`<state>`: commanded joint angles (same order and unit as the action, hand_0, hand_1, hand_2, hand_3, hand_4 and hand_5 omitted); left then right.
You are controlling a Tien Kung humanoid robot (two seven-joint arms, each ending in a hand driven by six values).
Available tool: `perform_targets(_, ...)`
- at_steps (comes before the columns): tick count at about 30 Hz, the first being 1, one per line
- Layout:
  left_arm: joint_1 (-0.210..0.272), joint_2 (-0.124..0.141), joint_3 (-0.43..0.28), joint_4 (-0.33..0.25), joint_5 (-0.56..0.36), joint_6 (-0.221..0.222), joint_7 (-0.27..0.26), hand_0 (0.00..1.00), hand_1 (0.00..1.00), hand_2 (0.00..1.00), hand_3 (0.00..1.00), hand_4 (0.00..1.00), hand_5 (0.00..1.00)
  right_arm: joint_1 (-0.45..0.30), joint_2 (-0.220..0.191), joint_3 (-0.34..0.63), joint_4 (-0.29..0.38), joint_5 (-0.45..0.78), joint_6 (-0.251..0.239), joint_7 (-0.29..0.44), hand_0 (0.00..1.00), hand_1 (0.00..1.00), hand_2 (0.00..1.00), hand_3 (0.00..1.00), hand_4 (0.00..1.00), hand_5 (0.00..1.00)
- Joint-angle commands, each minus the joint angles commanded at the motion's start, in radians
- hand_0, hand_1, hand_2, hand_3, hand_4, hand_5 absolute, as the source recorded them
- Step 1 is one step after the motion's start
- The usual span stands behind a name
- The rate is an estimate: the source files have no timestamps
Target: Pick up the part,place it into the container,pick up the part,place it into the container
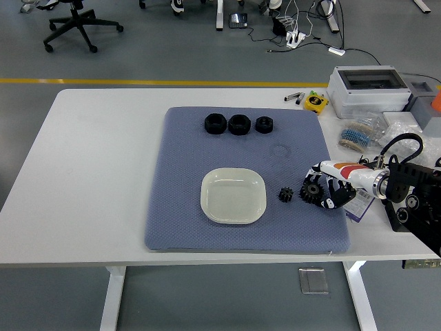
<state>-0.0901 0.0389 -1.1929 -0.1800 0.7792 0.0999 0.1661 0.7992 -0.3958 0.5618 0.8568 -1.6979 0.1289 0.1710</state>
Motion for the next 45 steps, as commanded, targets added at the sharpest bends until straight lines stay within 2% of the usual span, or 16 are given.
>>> perform_targets(1, 0.0, 0.0, -0.001, 0.0, 0.002, 0.0, 0.0, 0.913, 0.879, 0.876, 0.586, 0.53, 0.702, 0.001, -0.001, 0.003, 0.005, 0.001, 0.0, -0.001, 0.094, 0.203, 0.306, 0.383, 0.23, 0.002)
perform_targets(15, 0.001, 0.003, -0.002, 0.0, 0.003, 0.002, -0.001, 0.913, 0.879, 0.875, 0.586, 0.529, 0.702, 0.042, 0.001, 0.031, 0.119, -0.026, 0.01, -0.015, 0.086, 0.193, 0.303, 0.386, 0.218, 0.002)
perform_targets(23, 0.004, 0.005, -0.001, 0.0, 0.004, 0.004, -0.001, 0.913, 0.877, 0.875, 0.585, 0.529, 0.701, 0.114, 0.048, -0.014, 0.172, -0.031, 0.019, -0.023, 0.087, 0.191, 0.301, 0.387, 0.219, 0.002)
perform_targets(32, 0.001, 0.005, 0.008, 0.0, -0.001, 0.011, -0.003, 0.916, 0.88, 0.876, 0.586, 0.529, 0.7, 0.166, 0.135, -0.087, 0.136, -0.034, 0.028, -0.029, 0.092, 0.201, 0.315, 0.394, 0.21, 0.002)
perform_targets(39, -0.003, 0.007, 0.037, 0.0, -0.045, 0.016, -0.013, 0.916, 0.881, 0.875, 0.585, 0.531, 0.702, 0.147, 0.108, -0.083, 0.058, -0.043, 0.029, -0.036, 0.098, 0.207, 0.33, 0.4, 0.186, 0.002)
perform_targets(45, -0.001, 0.006, 0.031, 0.0, -0.036, 0.015, -0.01, 0.917, 0.881, 0.875, 0.585, 0.531, 0.7, 0.146, 0.084, -0.088, 0.046, -0.039, 0.038, -0.038, 0.109, 0.225, 0.348, 0.405, 0.17, 0.002)
